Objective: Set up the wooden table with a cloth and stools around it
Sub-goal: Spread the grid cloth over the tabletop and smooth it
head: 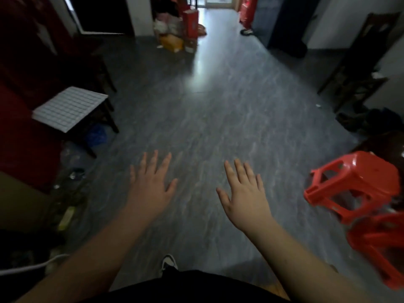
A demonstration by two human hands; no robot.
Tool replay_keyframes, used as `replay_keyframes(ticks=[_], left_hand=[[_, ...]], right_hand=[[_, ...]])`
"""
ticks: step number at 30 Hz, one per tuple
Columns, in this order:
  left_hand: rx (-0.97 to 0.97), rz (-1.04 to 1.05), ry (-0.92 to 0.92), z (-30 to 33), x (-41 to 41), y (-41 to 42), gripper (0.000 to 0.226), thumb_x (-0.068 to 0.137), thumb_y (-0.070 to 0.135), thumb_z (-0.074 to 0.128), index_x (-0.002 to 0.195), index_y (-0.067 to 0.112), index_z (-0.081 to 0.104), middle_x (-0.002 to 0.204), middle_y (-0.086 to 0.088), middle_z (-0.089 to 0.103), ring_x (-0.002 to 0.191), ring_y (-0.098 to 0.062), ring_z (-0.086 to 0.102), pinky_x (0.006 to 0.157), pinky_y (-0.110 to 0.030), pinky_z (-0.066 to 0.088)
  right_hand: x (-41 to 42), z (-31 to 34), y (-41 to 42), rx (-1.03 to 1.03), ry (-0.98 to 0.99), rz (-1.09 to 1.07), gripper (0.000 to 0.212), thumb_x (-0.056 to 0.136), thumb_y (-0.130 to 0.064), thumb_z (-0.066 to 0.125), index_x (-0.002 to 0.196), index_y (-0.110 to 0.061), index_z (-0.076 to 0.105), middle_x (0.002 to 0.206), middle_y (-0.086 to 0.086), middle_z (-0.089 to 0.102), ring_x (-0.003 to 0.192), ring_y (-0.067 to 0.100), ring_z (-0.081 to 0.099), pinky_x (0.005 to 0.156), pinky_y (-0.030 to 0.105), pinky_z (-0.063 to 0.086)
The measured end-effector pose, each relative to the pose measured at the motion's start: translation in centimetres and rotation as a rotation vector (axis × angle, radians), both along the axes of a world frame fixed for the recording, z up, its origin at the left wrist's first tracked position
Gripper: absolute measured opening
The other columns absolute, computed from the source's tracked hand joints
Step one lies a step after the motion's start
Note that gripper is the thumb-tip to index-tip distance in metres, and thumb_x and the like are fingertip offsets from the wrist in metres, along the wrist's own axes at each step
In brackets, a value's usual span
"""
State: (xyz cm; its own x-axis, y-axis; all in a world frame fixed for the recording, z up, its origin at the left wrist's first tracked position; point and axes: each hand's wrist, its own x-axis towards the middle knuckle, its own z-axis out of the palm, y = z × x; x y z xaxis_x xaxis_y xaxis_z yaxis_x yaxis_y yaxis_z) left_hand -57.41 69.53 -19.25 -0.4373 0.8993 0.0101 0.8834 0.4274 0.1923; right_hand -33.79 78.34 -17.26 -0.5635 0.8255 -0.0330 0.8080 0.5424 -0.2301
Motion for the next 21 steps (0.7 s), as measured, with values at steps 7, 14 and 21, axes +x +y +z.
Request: replay_keyframes(ticks=[7, 14, 21], left_hand=[[-0.025, 0.191, -0.017, 1.3, -15.4, 1.8, 0.073, 0.096, 0.058, 0.035, 0.157, 0.034, 0.002, 0.166, -0.005, 0.001, 0.152, -0.028, -0.004, 0.121, -0.055, 0.005], [-0.035, 0.337, -0.091, 1.1, -24.2, 4.3, 0.072, 0.096, 0.060, 0.032, 0.156, 0.039, -0.003, 0.166, -0.001, -0.005, 0.151, -0.025, -0.012, 0.121, -0.054, 0.001], [-0.060, 0.495, -0.077, -0.9, -31.8, 10.7, 0.072, 0.096, 0.063, 0.029, 0.154, 0.041, -0.008, 0.165, 0.002, -0.011, 0.150, -0.022, -0.017, 0.121, -0.054, -0.002]], right_hand=[[-18.2, 0.1, 5.9, -0.005, 0.038, 0.152, 0.071, 0.095, -0.062, 0.021, 0.159, -0.031, 0.008, 0.167, 0.001, 0.011, 0.154, 0.025, 0.004, 0.122, 0.053, 0.014], [-29.6, -0.3, 11.4, -0.021, 0.056, 0.315, 0.070, 0.098, -0.061, 0.023, 0.158, -0.032, 0.003, 0.167, 0.001, 0.009, 0.154, 0.024, 0.002, 0.122, 0.053, 0.013], [-39.5, -2.4, 21.3, -0.032, 0.062, 0.461, 0.070, 0.099, -0.059, 0.028, 0.158, -0.034, -0.002, 0.168, -0.001, 0.003, 0.154, 0.022, -0.003, 0.123, 0.052, 0.009]])
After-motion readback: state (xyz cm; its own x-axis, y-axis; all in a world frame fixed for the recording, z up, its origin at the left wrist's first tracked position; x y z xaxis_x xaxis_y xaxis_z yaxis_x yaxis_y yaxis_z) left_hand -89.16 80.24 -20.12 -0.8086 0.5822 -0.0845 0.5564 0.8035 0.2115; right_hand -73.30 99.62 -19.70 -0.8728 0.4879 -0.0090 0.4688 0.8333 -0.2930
